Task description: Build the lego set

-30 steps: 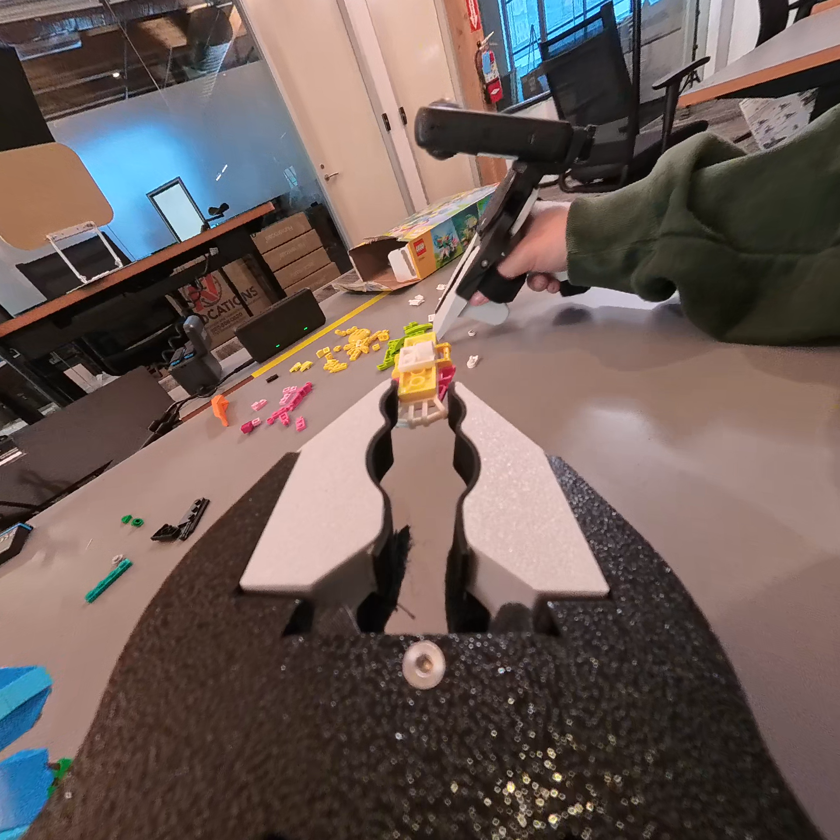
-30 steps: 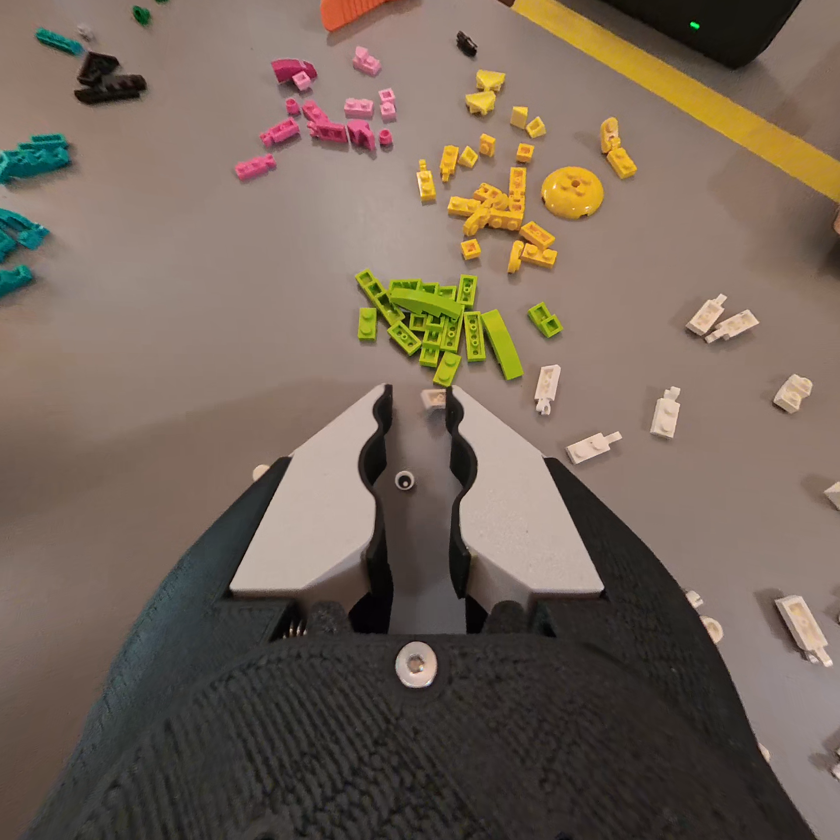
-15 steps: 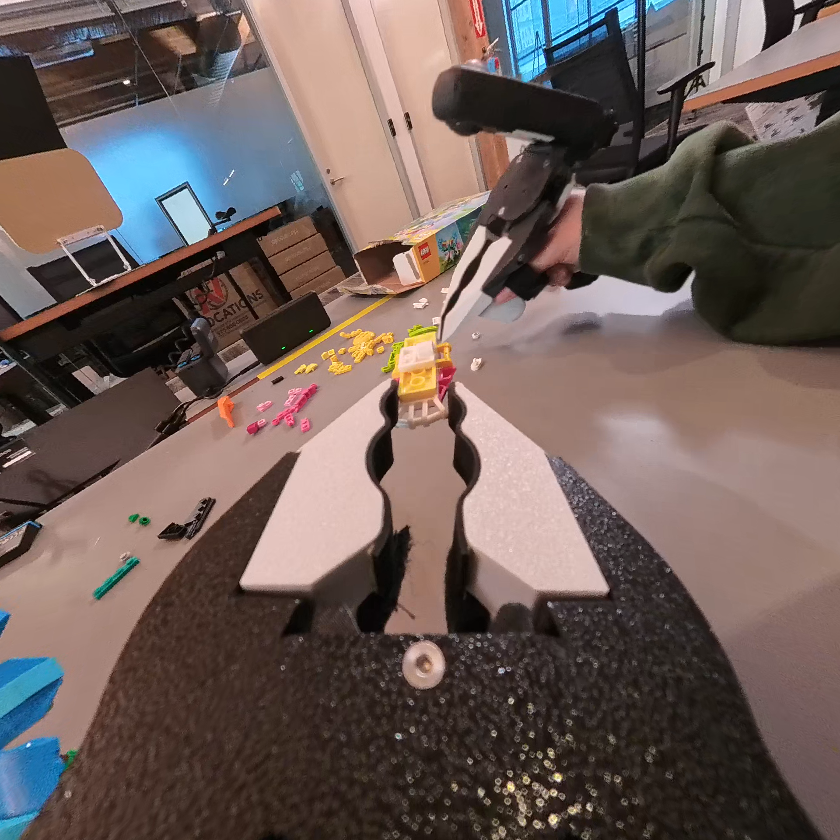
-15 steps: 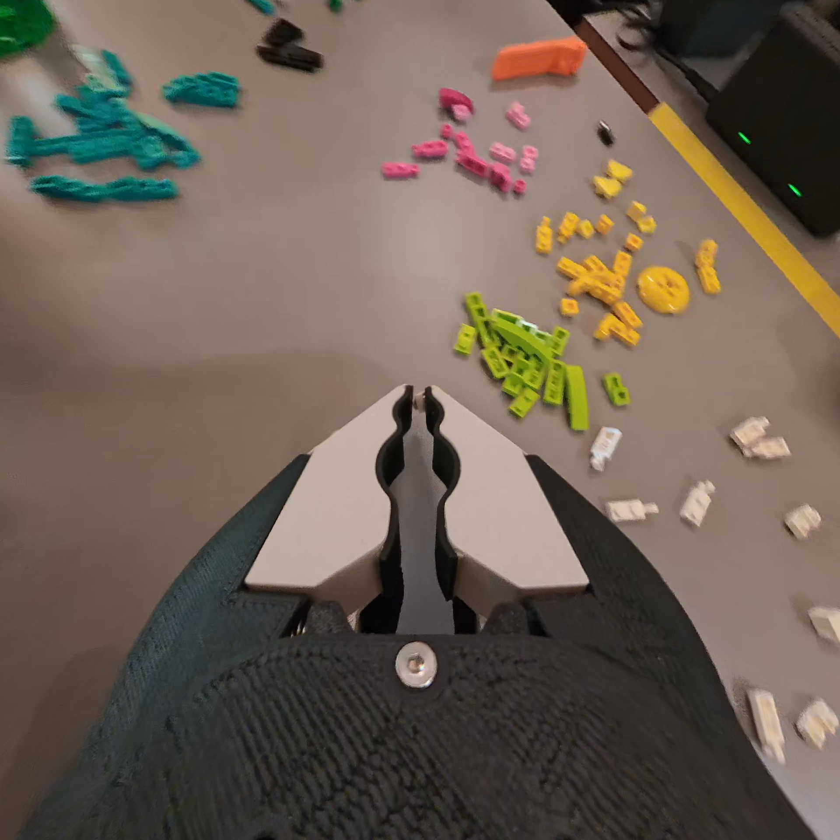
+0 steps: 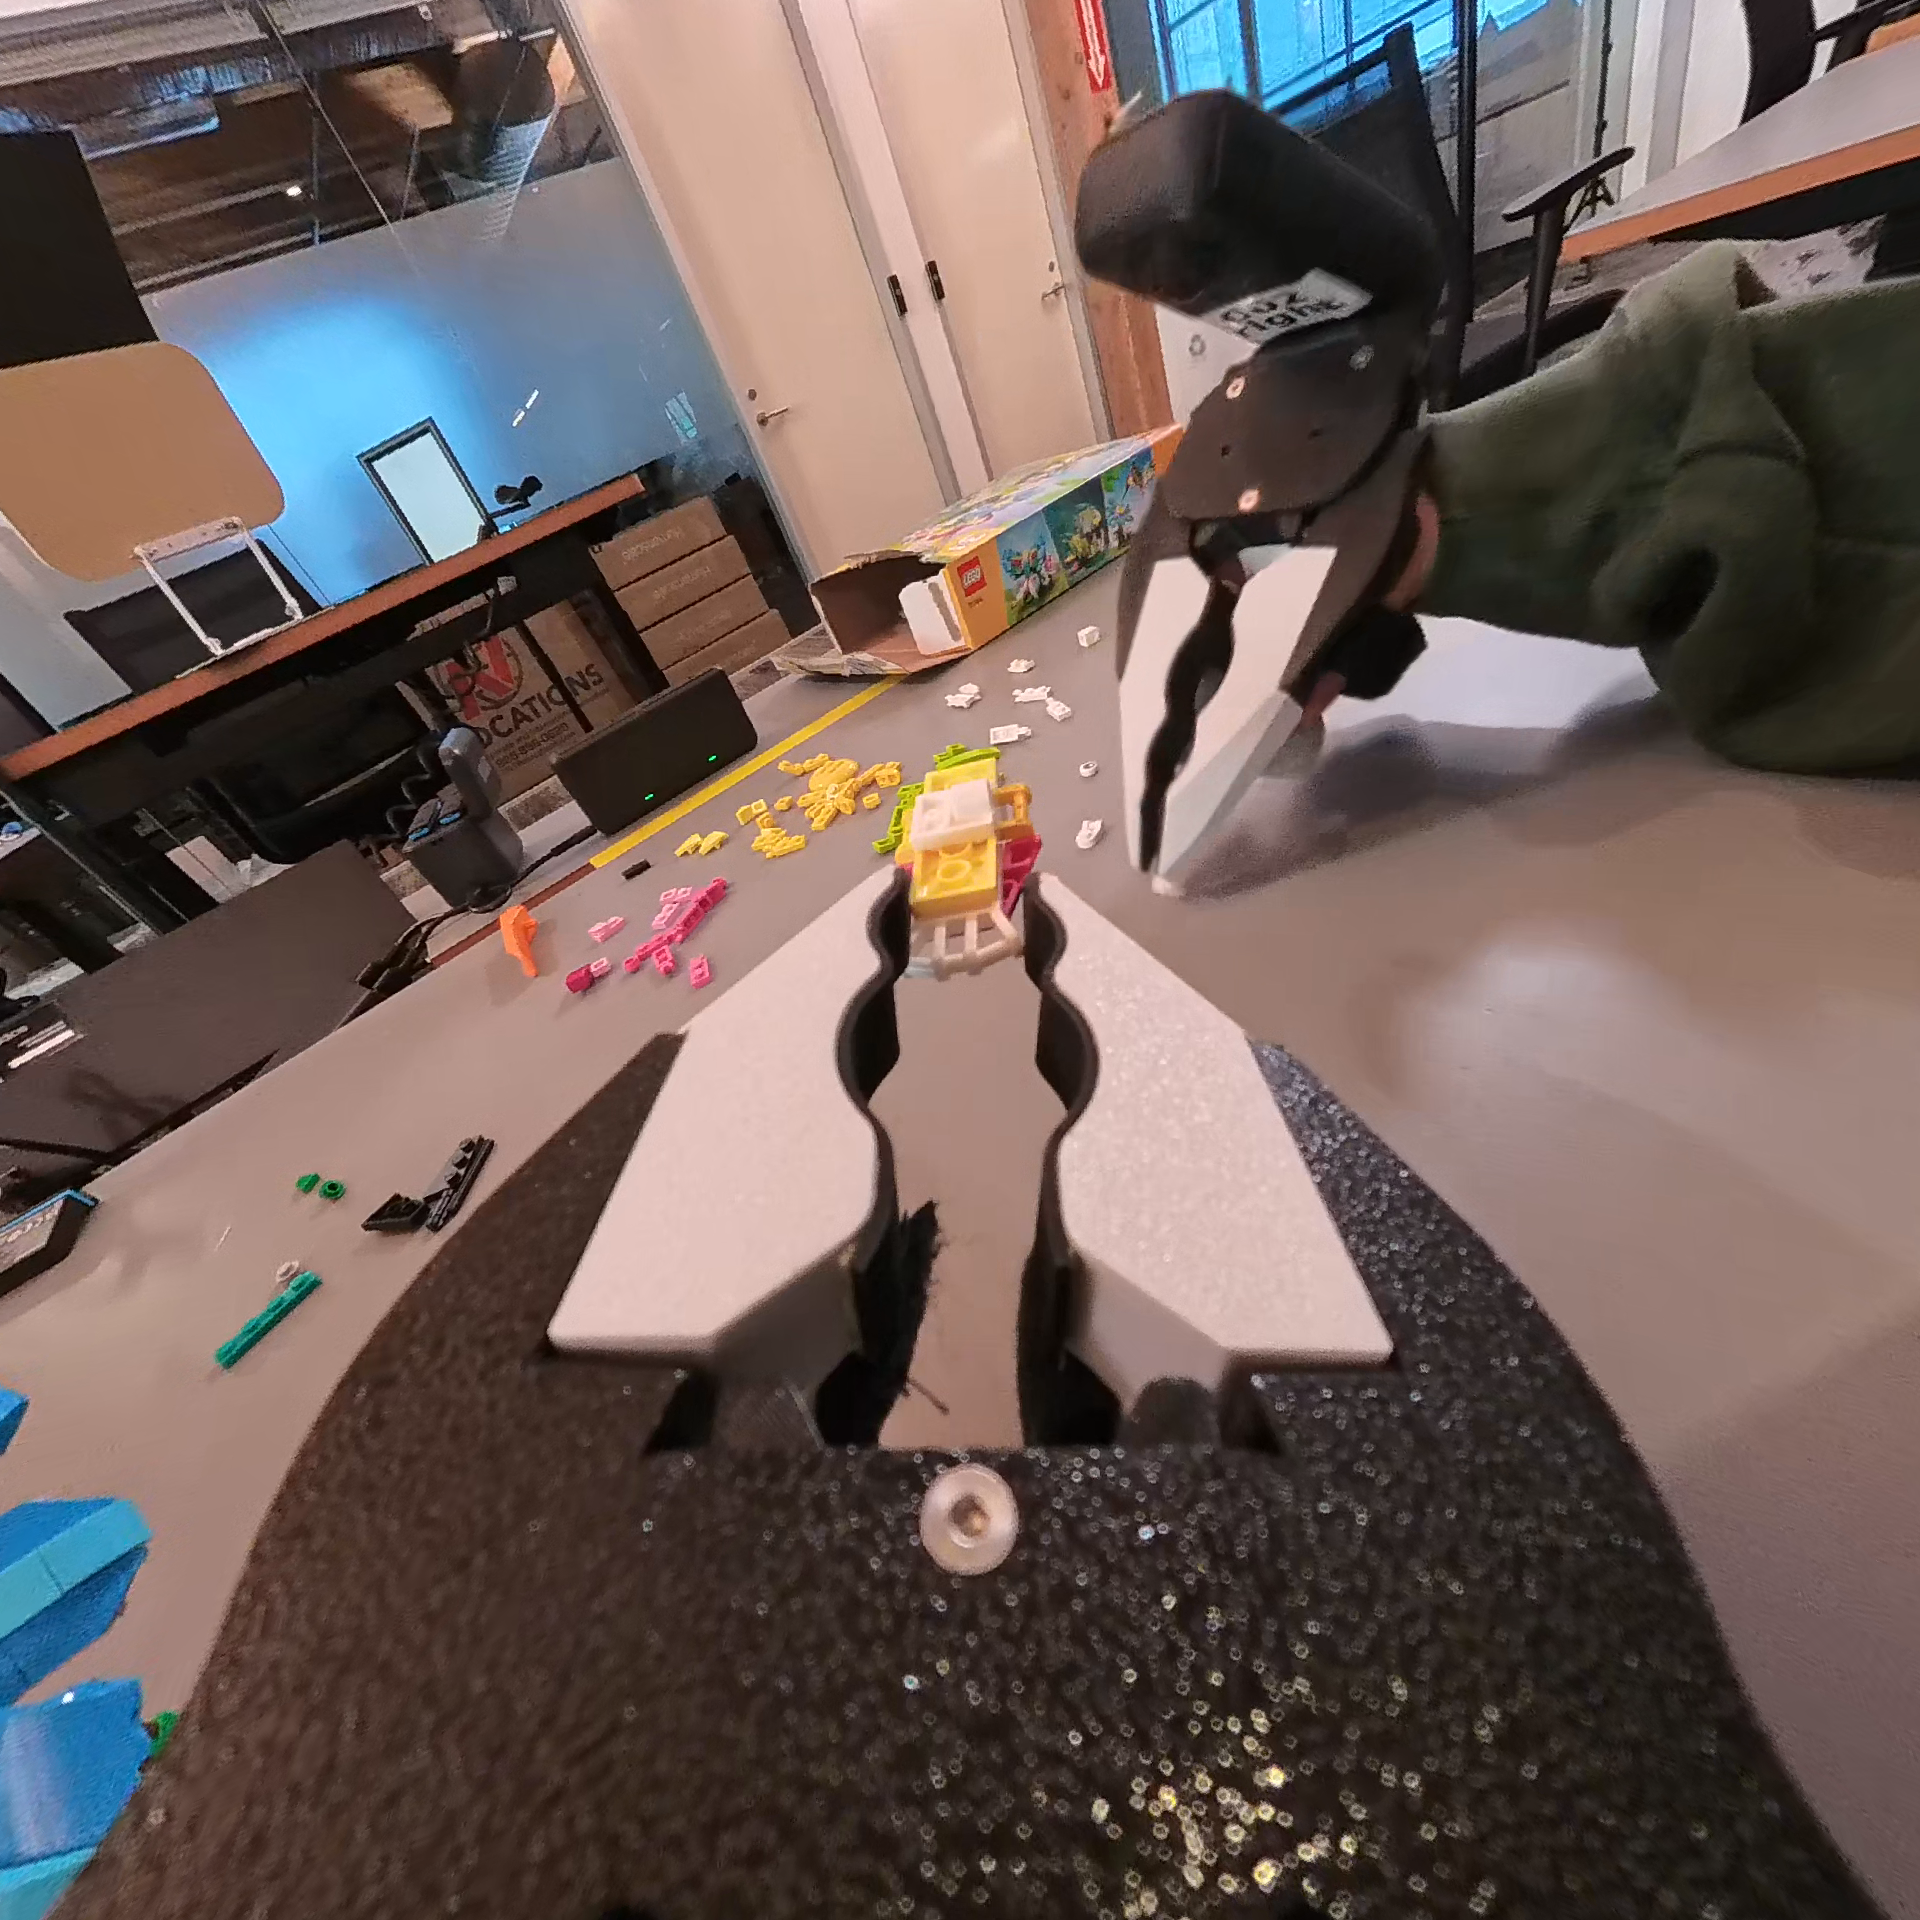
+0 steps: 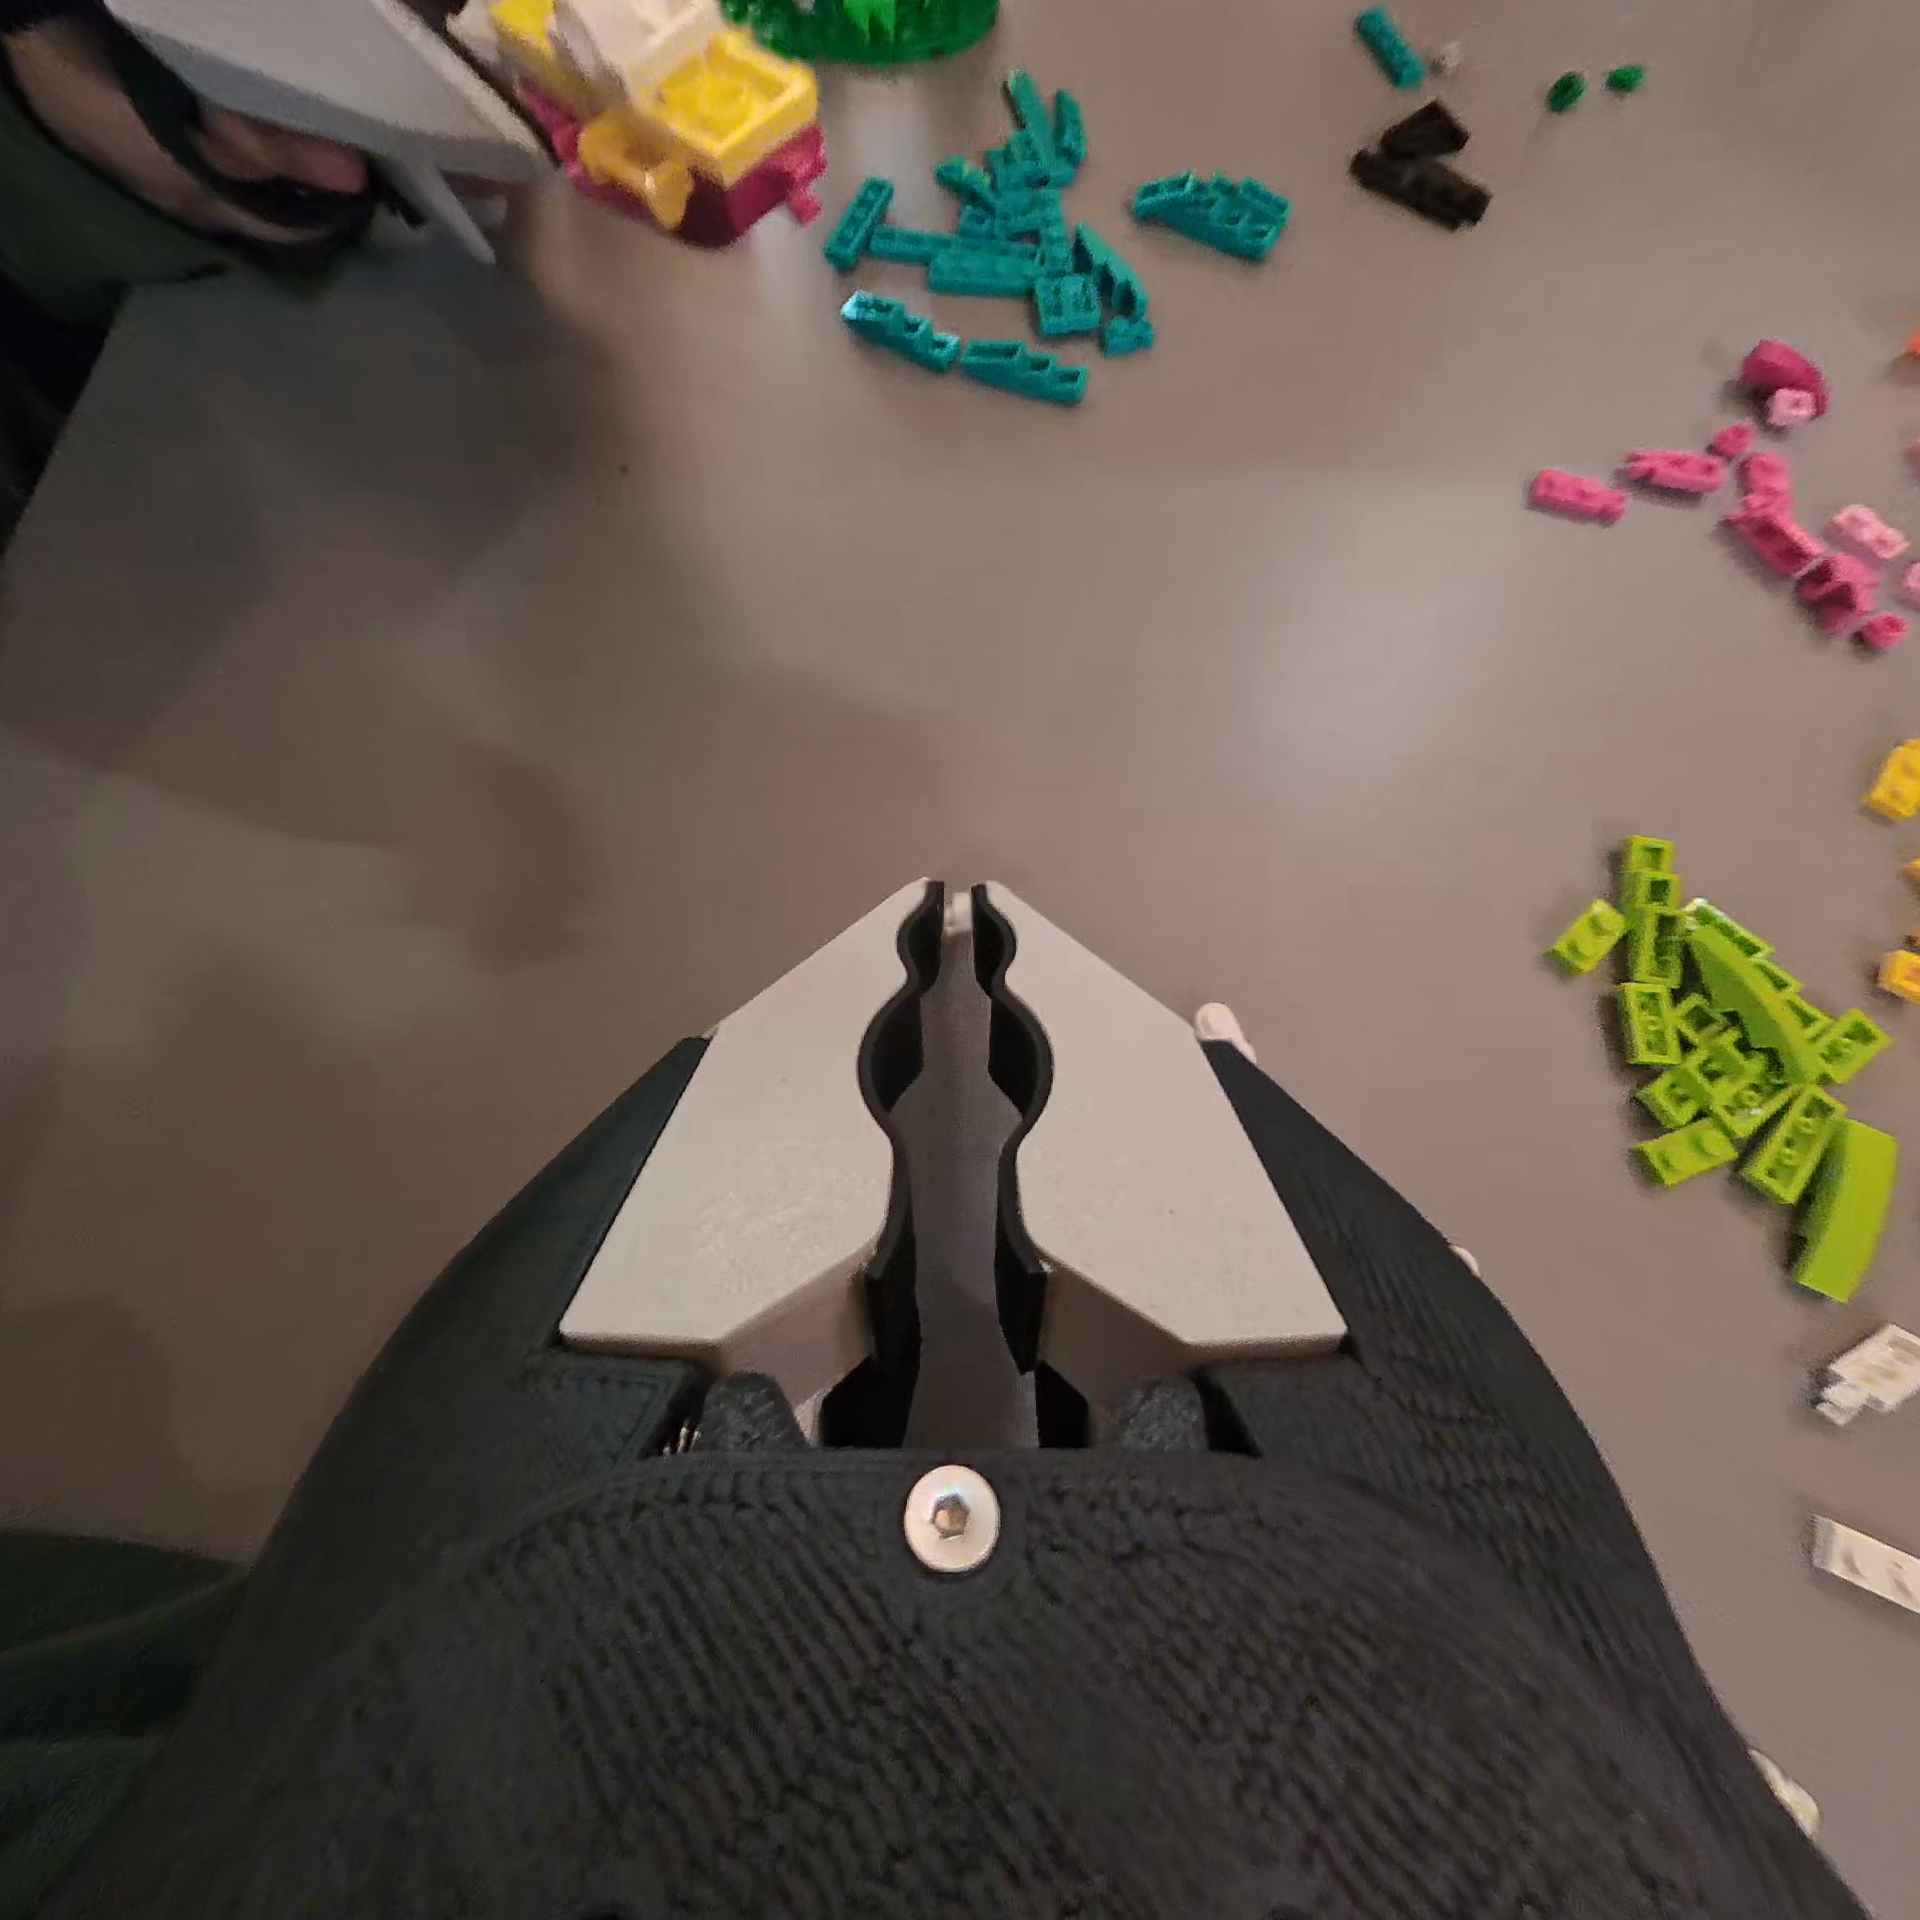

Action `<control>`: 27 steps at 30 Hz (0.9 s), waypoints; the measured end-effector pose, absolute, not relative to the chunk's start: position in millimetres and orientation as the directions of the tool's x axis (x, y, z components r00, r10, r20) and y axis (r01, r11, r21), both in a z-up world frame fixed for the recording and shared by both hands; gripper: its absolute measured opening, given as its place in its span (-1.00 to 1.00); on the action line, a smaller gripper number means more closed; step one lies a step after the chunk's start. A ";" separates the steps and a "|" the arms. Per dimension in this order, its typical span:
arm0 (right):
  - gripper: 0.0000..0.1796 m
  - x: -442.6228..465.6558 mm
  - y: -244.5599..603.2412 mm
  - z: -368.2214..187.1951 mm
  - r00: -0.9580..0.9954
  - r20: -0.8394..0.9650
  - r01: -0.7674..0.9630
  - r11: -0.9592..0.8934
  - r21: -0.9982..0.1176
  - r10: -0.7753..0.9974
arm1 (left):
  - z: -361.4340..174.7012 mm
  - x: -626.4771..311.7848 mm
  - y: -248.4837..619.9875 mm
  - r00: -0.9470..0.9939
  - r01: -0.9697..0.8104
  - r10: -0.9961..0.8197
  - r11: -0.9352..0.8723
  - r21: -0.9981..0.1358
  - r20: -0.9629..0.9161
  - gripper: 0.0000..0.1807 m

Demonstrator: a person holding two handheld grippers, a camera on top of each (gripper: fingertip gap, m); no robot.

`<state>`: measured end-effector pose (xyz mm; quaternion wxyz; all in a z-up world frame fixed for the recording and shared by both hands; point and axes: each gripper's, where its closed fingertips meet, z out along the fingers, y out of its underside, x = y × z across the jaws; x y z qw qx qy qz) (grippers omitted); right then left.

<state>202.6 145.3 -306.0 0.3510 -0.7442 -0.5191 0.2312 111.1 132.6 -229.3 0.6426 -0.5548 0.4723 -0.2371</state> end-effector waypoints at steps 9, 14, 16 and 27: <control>-0.75 203.3 137.5 -308.1 0.361 -0.001 0.616 -0.239 -0.750 0.932 | -229.5 111.0 132.8 0.440 -0.219 -0.830 0.270 -0.937 -0.342 -0.79; -0.75 213.4 125.2 -310.7 0.401 -0.070 0.582 -0.313 -0.751 0.913 | -229.2 111.3 132.2 0.437 -0.217 -0.832 0.271 -0.938 -0.342 -0.79; -0.75 217.2 122.7 -313.2 0.418 -0.071 0.578 -0.325 -0.748 0.906 | -229.3 111.3 132.1 0.437 -0.217 -0.832 0.271 -0.938 -0.342 -0.79; -0.75 218.1 127.3 -315.5 0.498 -0.110 0.540 -0.406 -0.737 0.860 | -230.3 111.1 132.4 0.436 -0.223 -0.832 0.270 -0.937 -0.344 -0.79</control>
